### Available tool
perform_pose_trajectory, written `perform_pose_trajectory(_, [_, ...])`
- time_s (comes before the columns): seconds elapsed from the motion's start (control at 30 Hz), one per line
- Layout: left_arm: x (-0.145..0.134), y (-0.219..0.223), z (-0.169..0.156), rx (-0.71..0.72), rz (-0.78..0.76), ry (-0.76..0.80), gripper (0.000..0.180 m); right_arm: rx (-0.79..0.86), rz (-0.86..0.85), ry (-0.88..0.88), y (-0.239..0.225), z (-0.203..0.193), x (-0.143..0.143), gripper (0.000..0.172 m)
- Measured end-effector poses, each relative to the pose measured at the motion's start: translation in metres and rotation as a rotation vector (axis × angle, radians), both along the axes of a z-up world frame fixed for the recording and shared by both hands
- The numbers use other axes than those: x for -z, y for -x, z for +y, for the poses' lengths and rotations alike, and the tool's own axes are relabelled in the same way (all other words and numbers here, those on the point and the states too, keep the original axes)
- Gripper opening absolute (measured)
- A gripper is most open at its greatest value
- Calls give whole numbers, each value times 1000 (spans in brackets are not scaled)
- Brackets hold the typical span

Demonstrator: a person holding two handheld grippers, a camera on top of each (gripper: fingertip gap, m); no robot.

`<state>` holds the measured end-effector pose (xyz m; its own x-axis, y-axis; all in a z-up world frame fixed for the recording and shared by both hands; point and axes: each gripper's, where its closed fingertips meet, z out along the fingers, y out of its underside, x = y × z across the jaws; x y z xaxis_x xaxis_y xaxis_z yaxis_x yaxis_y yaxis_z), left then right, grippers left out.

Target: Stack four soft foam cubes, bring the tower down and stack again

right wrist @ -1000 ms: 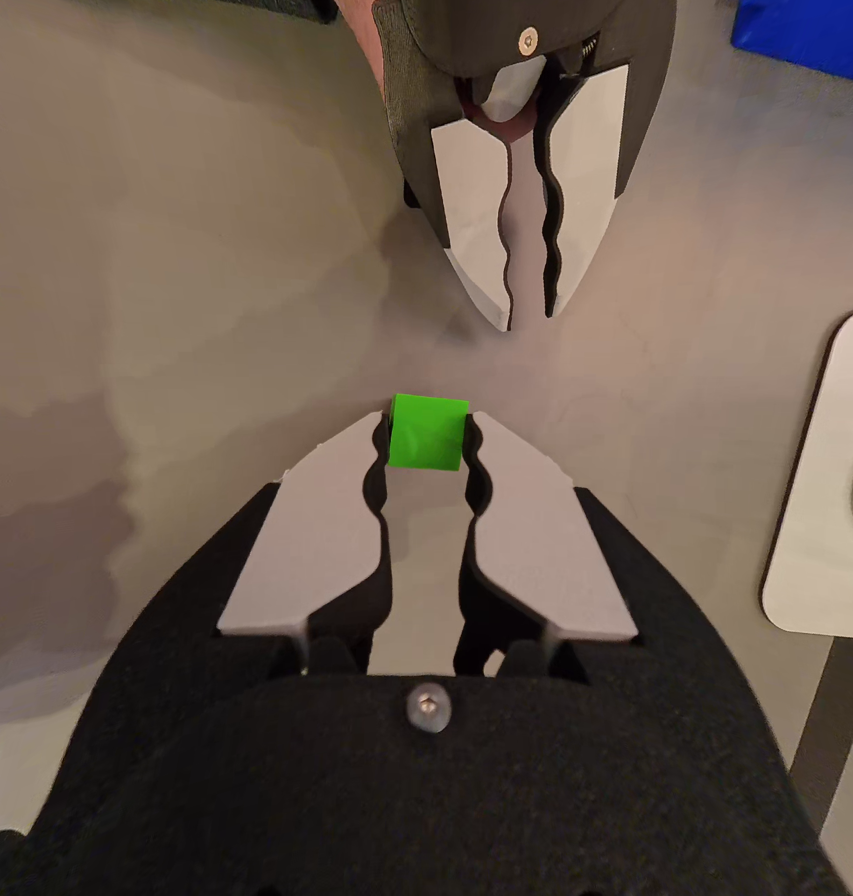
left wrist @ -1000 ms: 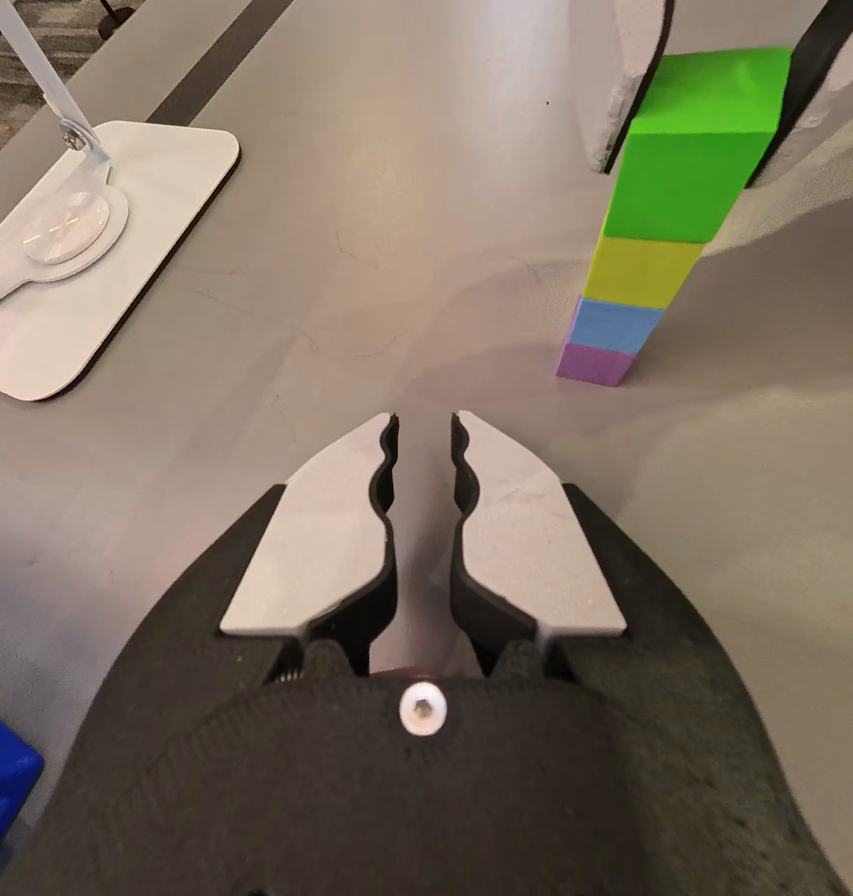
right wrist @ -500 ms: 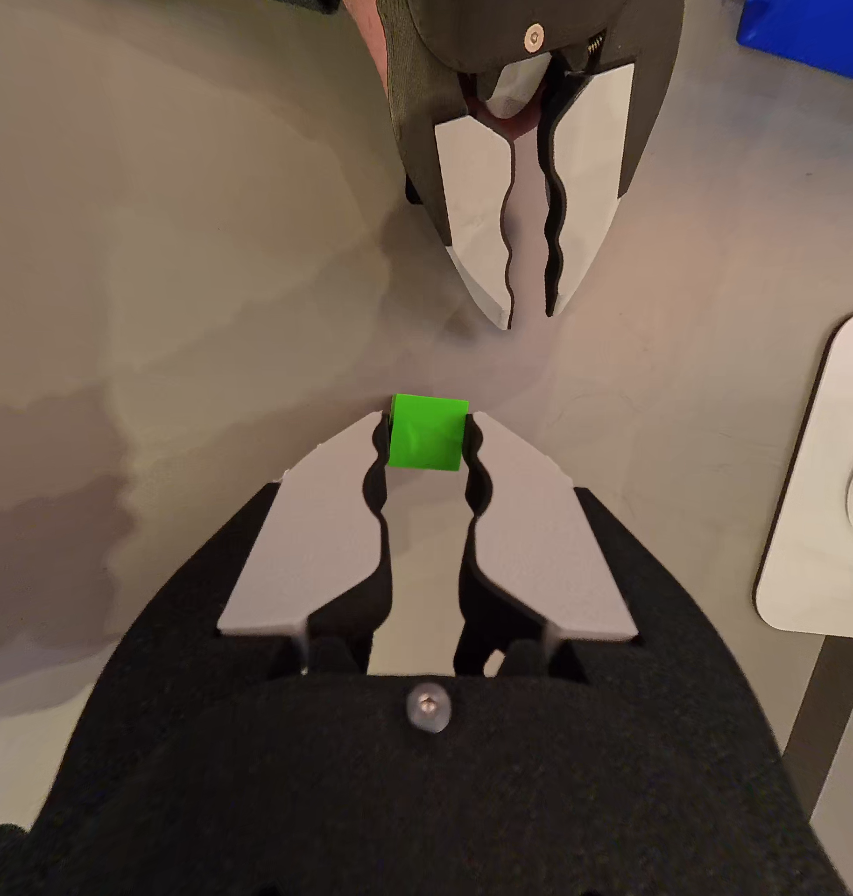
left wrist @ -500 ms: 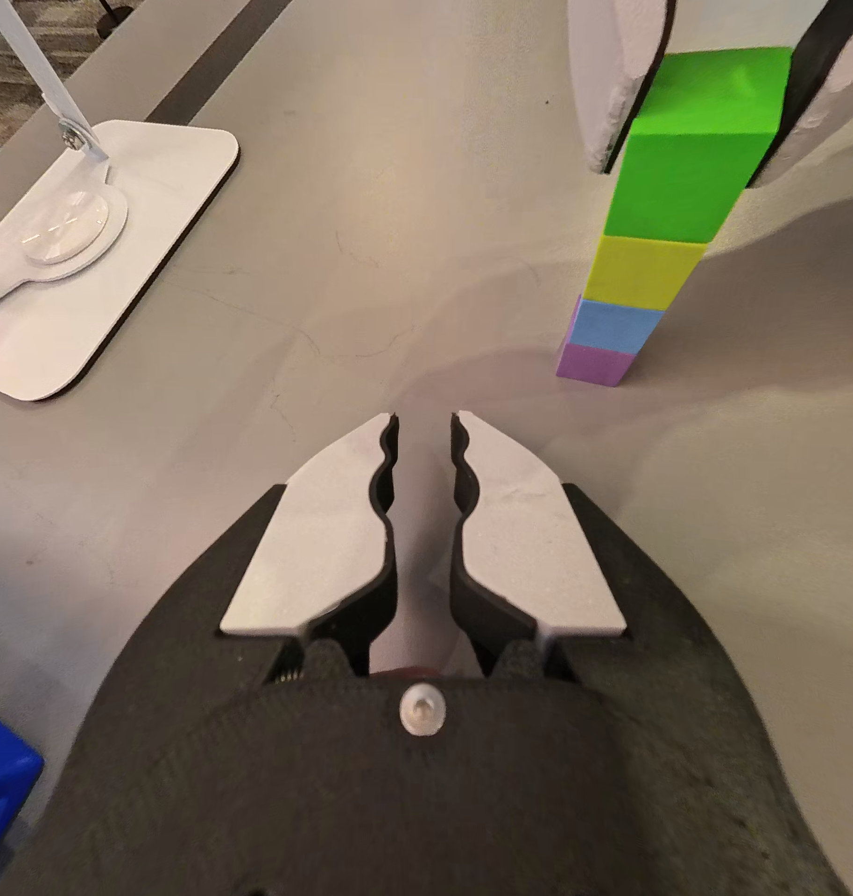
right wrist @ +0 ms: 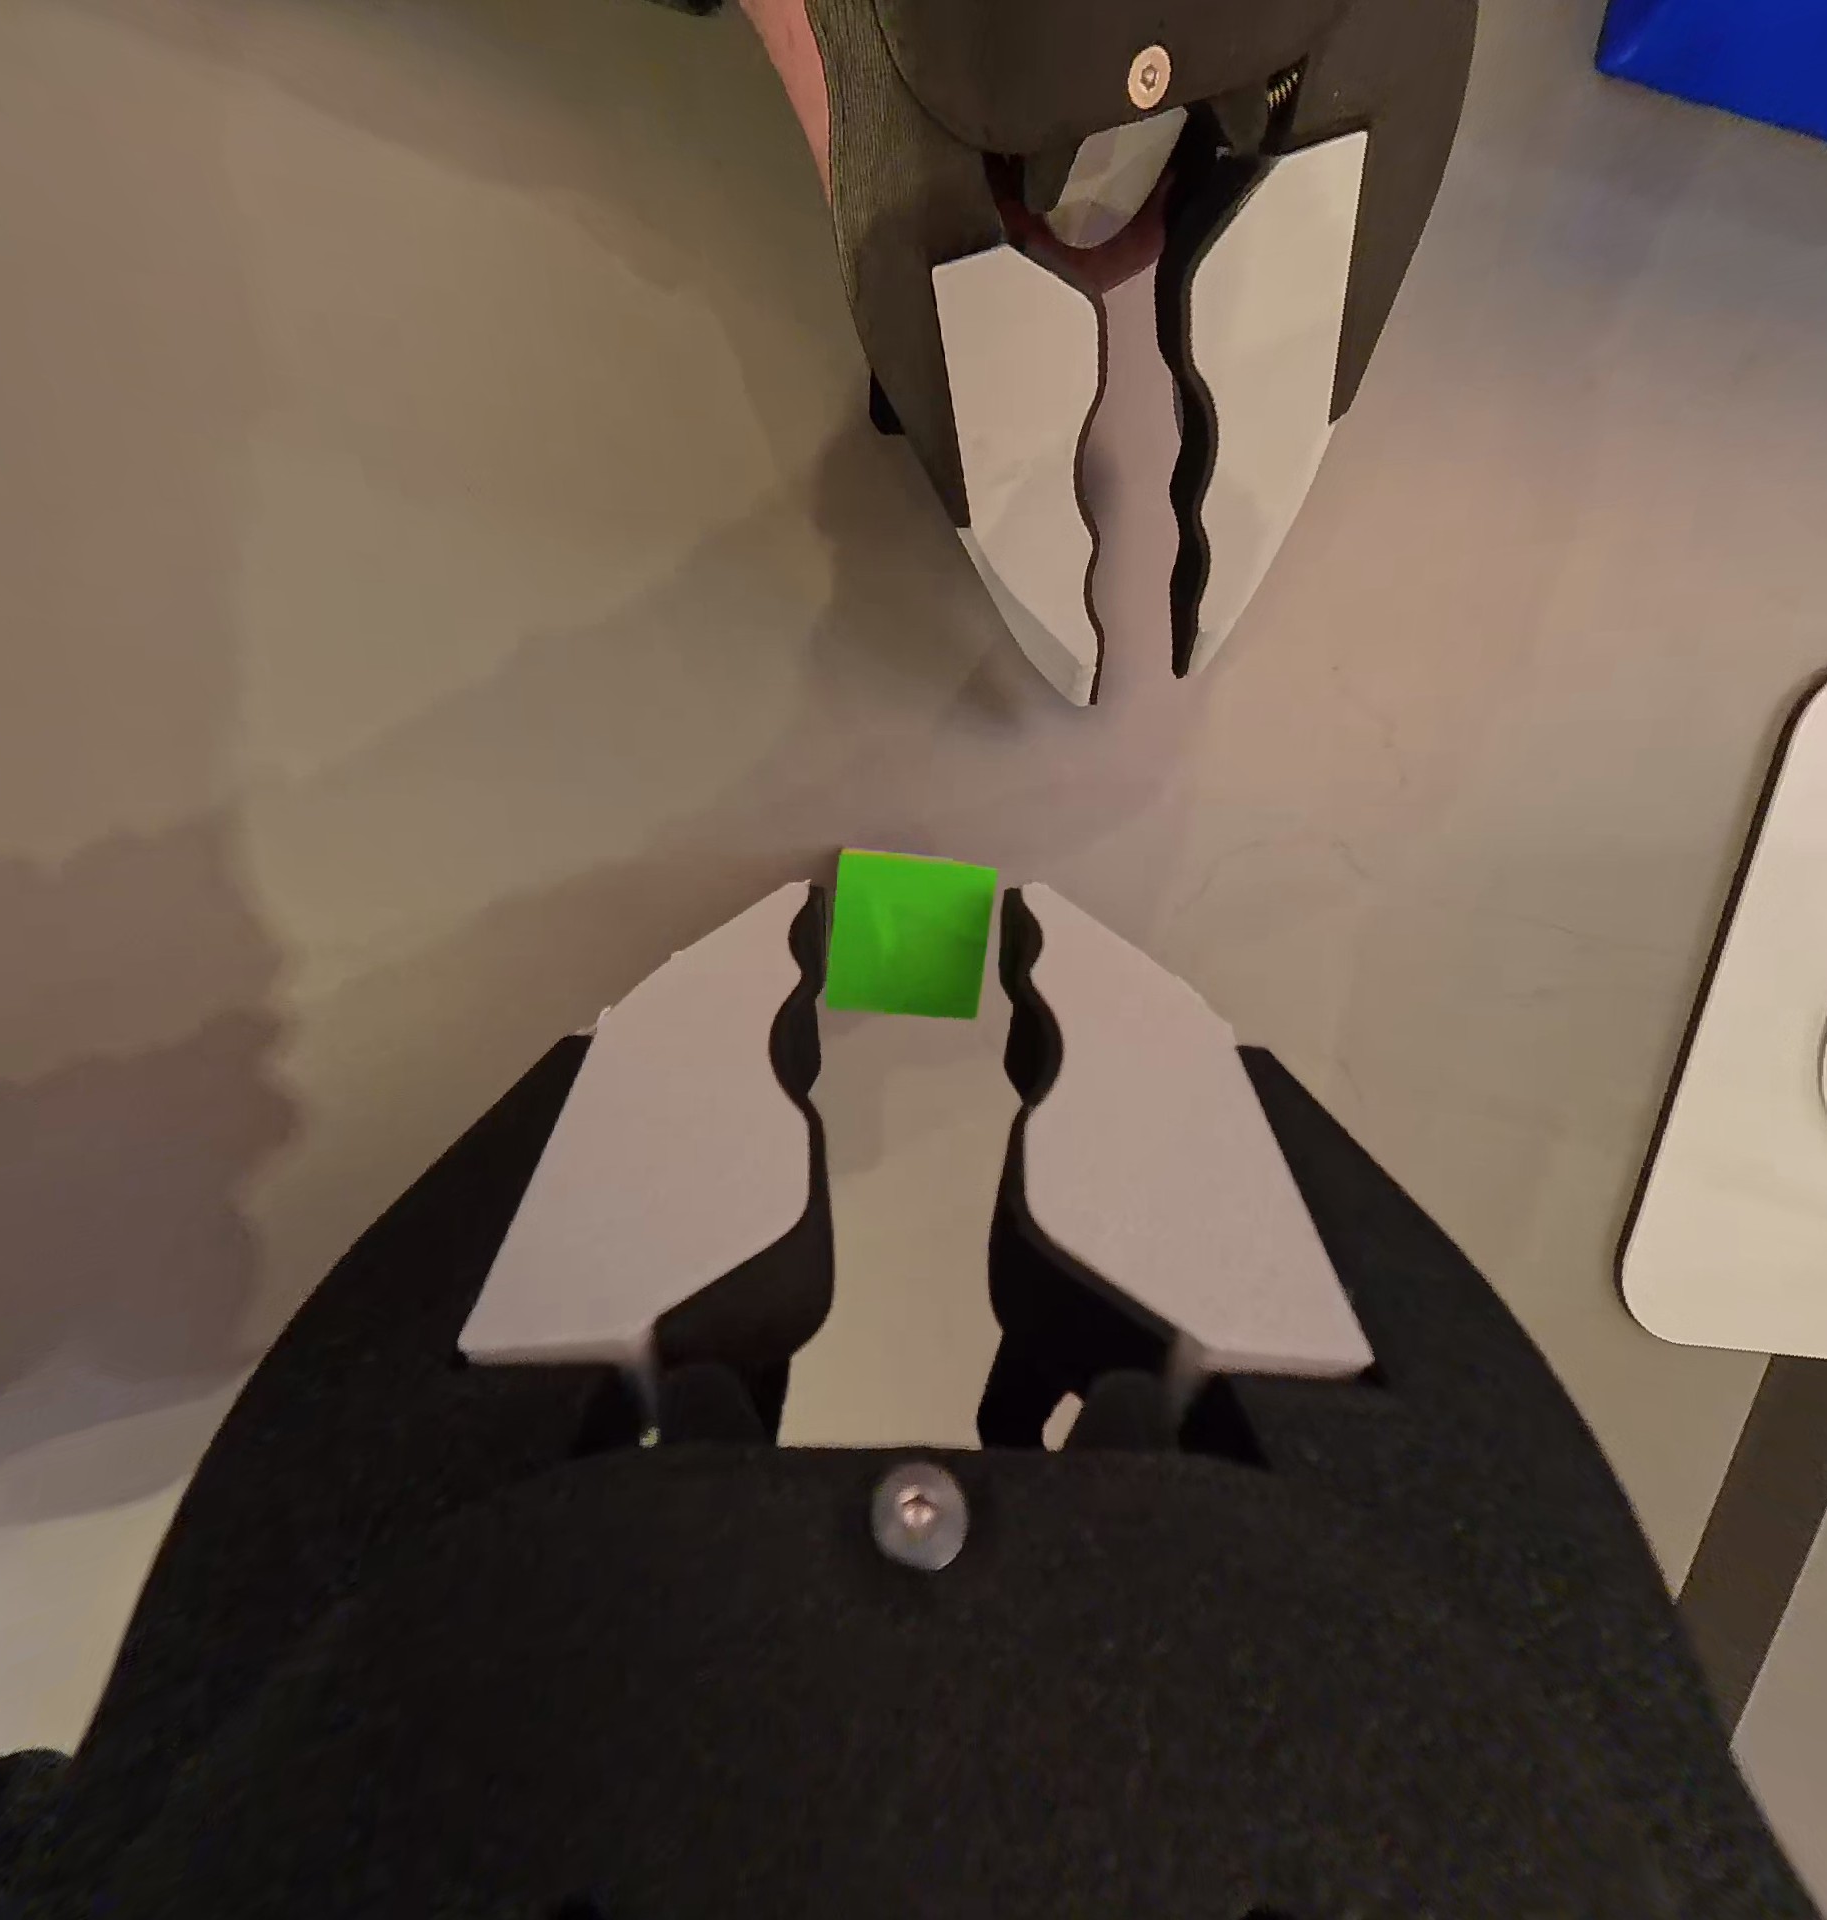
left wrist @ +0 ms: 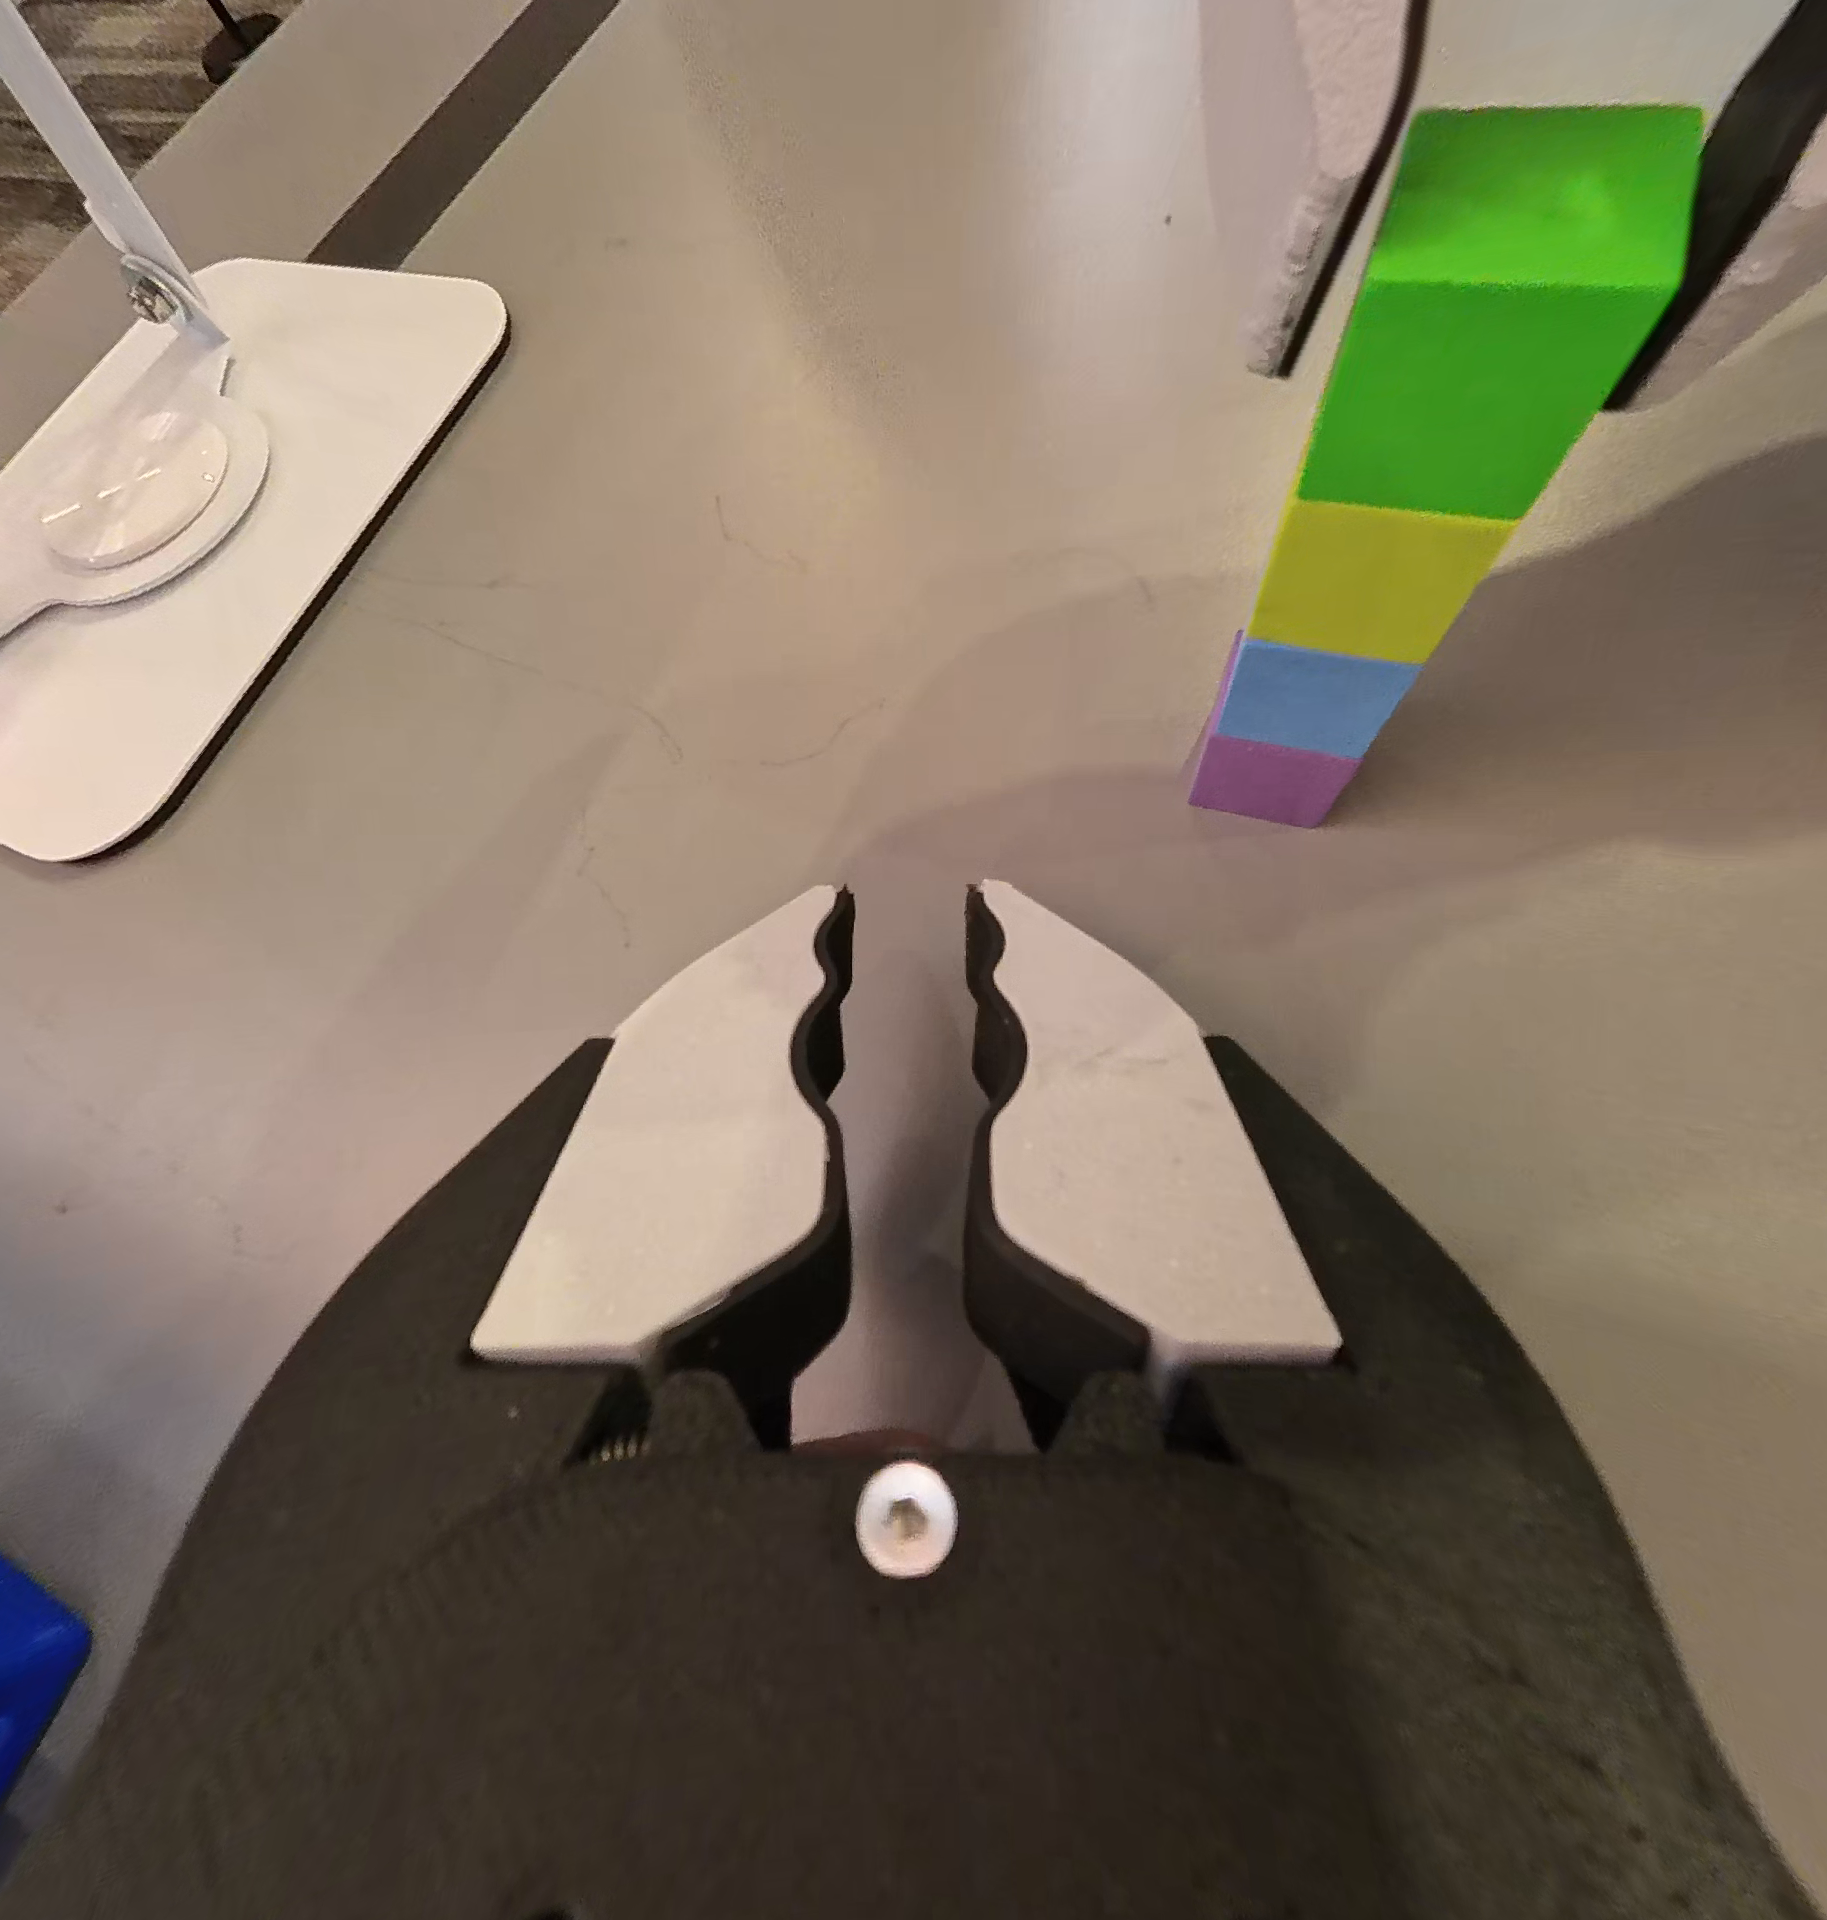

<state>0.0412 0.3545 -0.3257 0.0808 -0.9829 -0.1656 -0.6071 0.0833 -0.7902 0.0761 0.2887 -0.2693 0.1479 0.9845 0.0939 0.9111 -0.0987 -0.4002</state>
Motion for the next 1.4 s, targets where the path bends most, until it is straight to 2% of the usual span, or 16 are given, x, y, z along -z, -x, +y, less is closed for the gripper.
perform_pose_trajectory(0.17, [0,0,0,3,1,1,20,14,18,-1,-1,0,-4,38])
perform_pose_trajectory(0.37, [0,0,0,-1,-2,3,20,130,91,-55,-18,4,-33,41])
perform_pose_trajectory(0.43, [-1,0,1,-5,-6,4,19,224,108,-78,-33,7,-40,37])
perform_pose_trajectory(0.6, [-4,1,5,-31,-30,5,14,501,147,-100,-71,6,-44,7])
perform_pose_trajectory(0.67, [-7,2,9,-56,-46,3,8,594,160,-90,-83,1,-41,0])
perform_pose_trajectory(0.77, [-2,2,16,-105,-15,-14,0,704,162,-77,-95,-11,-34,0])
perform_pose_trajectory(0.9, [11,5,18,-151,78,-30,0,836,214,-62,-102,-23,-25,0])
perform_pose_trajectory(0.97, [11,11,17,-188,78,-16,0,899,245,-46,-104,-31,-19,0])
perform_pose_trajectory(1.1, [3,31,29,-383,-7,120,3,989,267,-30,-107,-46,-2,0])
perform_pose_trajectory(1.13, [5,37,27,-405,15,135,7,1010,254,-31,-110,-50,3,0])
perform_pose_trajectory(1.2, [3,56,23,-425,96,48,8,1031,261,-39,-111,-57,10,1])
perform_pose_trajectory(1.4, [-20,106,-3,-507,111,3,6,1125,293,-55,-120,-70,23,2])
